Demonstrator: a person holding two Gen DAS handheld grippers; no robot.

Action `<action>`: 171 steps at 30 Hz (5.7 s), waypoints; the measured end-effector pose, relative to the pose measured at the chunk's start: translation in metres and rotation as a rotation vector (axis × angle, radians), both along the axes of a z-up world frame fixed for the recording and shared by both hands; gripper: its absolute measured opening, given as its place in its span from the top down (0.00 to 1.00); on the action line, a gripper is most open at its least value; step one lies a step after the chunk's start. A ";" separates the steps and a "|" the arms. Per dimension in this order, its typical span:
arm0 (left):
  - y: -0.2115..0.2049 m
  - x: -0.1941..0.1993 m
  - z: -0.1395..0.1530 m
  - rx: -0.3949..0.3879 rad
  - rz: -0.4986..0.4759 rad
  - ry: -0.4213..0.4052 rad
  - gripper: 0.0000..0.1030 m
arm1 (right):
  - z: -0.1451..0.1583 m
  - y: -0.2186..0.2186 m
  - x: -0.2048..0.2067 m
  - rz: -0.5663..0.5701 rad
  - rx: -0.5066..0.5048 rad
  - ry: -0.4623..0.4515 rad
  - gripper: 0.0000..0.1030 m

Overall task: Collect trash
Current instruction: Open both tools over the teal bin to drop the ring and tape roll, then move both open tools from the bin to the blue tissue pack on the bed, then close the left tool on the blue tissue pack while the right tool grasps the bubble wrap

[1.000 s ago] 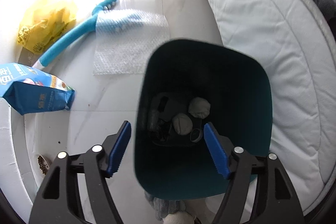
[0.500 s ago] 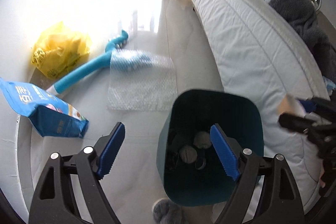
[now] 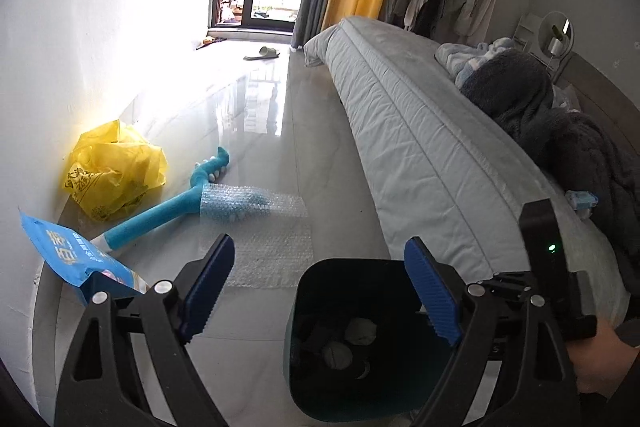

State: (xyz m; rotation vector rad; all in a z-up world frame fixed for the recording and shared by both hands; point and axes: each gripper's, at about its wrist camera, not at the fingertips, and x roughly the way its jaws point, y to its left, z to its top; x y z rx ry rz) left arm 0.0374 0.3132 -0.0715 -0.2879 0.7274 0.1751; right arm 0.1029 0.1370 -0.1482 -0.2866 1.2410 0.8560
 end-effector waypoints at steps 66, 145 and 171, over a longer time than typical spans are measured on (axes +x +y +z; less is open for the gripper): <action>-0.230 0.095 0.102 -0.022 -0.292 -0.213 0.06 | 0.108 -0.273 0.056 -0.351 0.173 -0.518 0.15; -0.403 0.283 -0.024 -0.486 -0.637 0.250 0.28 | 0.067 -0.382 0.137 -0.395 0.192 -0.405 0.15; -0.373 0.236 0.024 -0.183 -0.629 0.108 0.27 | 0.089 -0.386 0.115 -0.535 0.184 -0.373 0.41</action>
